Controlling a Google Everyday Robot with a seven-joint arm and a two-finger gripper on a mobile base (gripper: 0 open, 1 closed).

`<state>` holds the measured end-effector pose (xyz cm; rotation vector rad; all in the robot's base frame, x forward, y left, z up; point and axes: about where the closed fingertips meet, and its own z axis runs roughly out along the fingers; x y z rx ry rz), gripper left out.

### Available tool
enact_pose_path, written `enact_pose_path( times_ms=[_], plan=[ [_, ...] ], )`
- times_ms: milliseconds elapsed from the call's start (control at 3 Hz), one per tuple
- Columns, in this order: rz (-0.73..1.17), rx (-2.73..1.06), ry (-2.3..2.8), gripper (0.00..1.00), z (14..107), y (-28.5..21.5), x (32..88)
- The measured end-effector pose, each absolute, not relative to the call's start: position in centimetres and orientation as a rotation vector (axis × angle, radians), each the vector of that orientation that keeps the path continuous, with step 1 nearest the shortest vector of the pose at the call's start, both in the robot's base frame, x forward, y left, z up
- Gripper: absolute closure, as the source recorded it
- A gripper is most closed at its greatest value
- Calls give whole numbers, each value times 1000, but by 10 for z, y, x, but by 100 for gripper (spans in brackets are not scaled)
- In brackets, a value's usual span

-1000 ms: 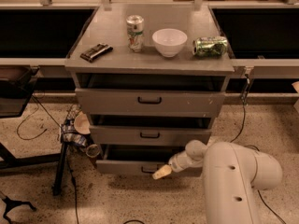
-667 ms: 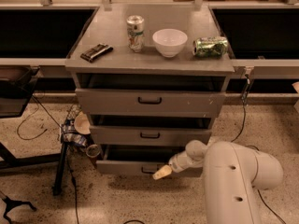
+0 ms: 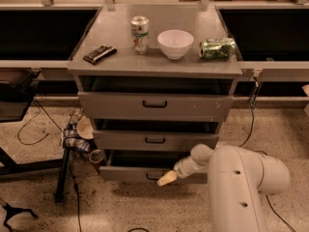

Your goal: Open bottom drawer

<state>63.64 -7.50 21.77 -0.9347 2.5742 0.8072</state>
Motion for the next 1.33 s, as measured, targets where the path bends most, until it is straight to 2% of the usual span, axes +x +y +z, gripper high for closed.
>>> enact_pose_path(
  times_ms=[1333],
  plan=[
    [802,-1005,2679,0,208,-76,620]
  ],
)
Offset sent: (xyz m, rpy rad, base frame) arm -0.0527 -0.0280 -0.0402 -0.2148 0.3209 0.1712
